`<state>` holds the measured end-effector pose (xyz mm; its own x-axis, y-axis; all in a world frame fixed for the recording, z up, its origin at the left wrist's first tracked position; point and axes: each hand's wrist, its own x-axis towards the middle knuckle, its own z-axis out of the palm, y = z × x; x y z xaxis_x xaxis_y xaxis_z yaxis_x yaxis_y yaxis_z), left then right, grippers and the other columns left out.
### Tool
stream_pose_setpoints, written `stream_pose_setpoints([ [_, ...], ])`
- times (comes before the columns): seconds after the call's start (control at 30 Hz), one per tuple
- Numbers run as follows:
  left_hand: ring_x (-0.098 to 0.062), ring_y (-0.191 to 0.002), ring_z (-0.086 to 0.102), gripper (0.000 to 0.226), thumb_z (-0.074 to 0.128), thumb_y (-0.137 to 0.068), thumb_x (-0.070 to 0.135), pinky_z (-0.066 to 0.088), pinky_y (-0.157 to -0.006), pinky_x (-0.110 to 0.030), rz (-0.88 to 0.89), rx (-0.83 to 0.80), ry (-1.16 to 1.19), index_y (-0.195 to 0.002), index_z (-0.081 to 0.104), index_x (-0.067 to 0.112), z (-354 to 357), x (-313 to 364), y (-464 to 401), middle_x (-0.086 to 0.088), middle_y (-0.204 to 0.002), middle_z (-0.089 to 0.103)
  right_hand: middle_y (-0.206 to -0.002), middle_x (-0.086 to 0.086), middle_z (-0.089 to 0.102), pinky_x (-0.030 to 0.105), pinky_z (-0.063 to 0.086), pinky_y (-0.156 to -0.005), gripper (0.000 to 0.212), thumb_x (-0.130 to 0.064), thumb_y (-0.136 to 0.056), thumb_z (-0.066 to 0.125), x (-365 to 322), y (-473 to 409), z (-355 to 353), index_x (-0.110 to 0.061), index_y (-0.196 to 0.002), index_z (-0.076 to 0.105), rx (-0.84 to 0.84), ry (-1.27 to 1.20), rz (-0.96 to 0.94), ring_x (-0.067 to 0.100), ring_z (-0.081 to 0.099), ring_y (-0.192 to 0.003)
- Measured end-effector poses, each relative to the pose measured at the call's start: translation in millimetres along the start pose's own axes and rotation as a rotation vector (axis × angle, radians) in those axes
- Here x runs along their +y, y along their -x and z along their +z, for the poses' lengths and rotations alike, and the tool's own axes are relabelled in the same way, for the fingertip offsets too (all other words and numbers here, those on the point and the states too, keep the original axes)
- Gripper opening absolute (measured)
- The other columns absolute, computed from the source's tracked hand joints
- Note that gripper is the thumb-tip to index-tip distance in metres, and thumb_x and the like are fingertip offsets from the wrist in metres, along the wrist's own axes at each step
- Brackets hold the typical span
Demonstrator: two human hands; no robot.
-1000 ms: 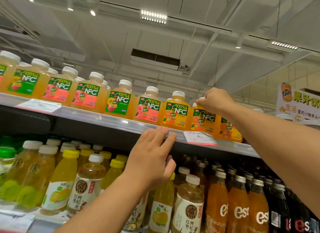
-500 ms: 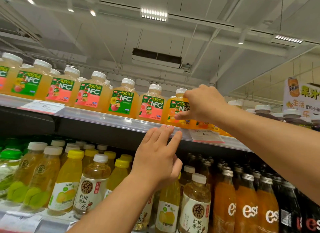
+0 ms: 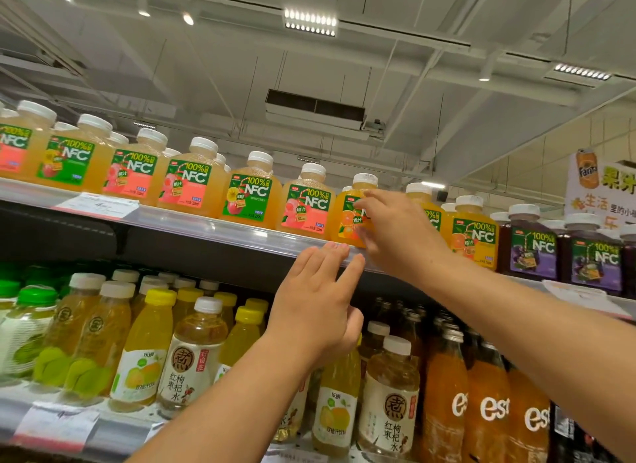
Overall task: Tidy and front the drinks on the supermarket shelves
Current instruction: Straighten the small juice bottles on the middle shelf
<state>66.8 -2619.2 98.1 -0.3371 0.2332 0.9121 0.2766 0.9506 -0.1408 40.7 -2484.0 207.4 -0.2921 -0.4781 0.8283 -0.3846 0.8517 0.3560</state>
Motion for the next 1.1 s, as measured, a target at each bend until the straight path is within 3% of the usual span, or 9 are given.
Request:
stream_pose_setpoints([
  [0.1,-0.026,-0.141,0.022,0.073,0.043,-0.079,0.040,0.005,-0.118,-0.036,-0.004,-0.037,0.007,-0.148,0.031,0.019,-2.1,1.6,-0.1,-0.008,-0.152,0.032,-0.143,0.009,0.051,0.042,0.036,-0.109,0.037,-0.024,-0.099,0.050,-6.5,36.5,11.3,-0.013,-0.133,0.058,0.057,-0.182,0.015,0.025,0.042,-0.134],
  [0.23,-0.023,-0.143,0.014,0.078,0.044,-0.080,0.043,0.000,-0.119,-0.035,-0.022,-0.097,-0.030,-0.151,0.022,0.020,-6.3,5.6,-0.6,-0.005,-0.155,0.024,-0.140,0.008,0.056,0.041,0.034,-0.110,0.042,-0.032,-0.100,0.039,-6.3,69.9,23.7,-0.014,-0.130,0.062,0.116,-0.143,-0.008,0.026,0.048,-0.133],
  [0.4,-0.021,-0.146,0.007,0.086,0.052,-0.080,0.041,-0.005,-0.117,-0.032,0.013,-0.212,-0.083,-0.153,0.014,0.017,-20.6,6.5,-4.8,-0.005,-0.158,0.017,-0.128,0.008,0.065,0.035,0.042,-0.105,0.042,-0.035,-0.098,0.042,-8.6,72.3,24.3,-0.013,-0.124,0.066,0.102,-0.147,-0.036,0.023,0.059,-0.122],
  [0.57,-0.012,-0.147,0.006,0.085,0.057,-0.081,0.027,-0.006,-0.115,-0.027,0.016,-0.305,-0.180,-0.154,0.013,0.021,-47.8,-14.8,8.9,0.003,-0.162,0.012,-0.128,0.010,0.065,0.040,0.048,-0.098,0.052,-0.035,-0.080,0.069,-12.6,72.2,26.1,-0.010,-0.125,0.064,0.043,-0.162,0.051,0.027,0.061,-0.118],
  [0.67,-0.008,-0.146,0.000,0.087,0.055,-0.081,0.024,-0.009,-0.112,-0.024,-0.054,-0.360,-0.252,-0.154,0.008,0.026,-64.5,-27.9,35.6,0.007,-0.162,0.006,-0.124,0.006,0.064,0.037,0.047,-0.095,0.049,-0.030,-0.077,0.066,-15.5,72.9,20.5,-0.013,-0.123,0.062,-0.012,-0.169,0.076,0.026,0.058,-0.114],
  [0.8,-0.011,-0.147,0.005,0.083,0.055,-0.083,0.022,-0.002,-0.113,-0.024,-0.126,-0.386,-0.289,-0.154,0.011,0.026,-85.5,-40.5,48.7,0.006,-0.162,0.009,-0.115,0.003,0.059,0.037,0.040,-0.097,0.046,-0.030,-0.074,0.065,-26.7,73.0,15.2,-0.015,-0.116,0.056,-0.057,-0.137,0.100,0.025,0.052,-0.107],
  [0.97,-0.017,-0.147,0.013,0.084,0.059,-0.084,0.026,0.012,-0.118,-0.030,-0.214,-0.353,-0.296,-0.154,0.013,0.020,-103.3,-66.7,39.1,0.000,-0.161,0.013,-0.118,0.002,0.056,0.038,0.039,-0.099,0.051,-0.030,-0.074,0.065,-31.4,72.2,15.4,-0.016,-0.121,0.052,-0.060,-0.081,0.107,0.024,0.050,-0.110],
  [1.1,-0.021,-0.148,0.006,0.089,0.061,-0.083,0.025,0.011,-0.120,-0.036,-0.216,-0.365,-0.325,-0.154,0.007,0.020,-96.9,-100.3,31.9,-0.002,-0.162,0.007,-0.117,0.007,0.060,0.041,0.039,-0.098,0.053,-0.023,-0.070,0.068,-34.7,73.4,16.8,-0.012,-0.119,0.054,-0.042,-0.072,0.133,0.028,0.053,-0.110],
])
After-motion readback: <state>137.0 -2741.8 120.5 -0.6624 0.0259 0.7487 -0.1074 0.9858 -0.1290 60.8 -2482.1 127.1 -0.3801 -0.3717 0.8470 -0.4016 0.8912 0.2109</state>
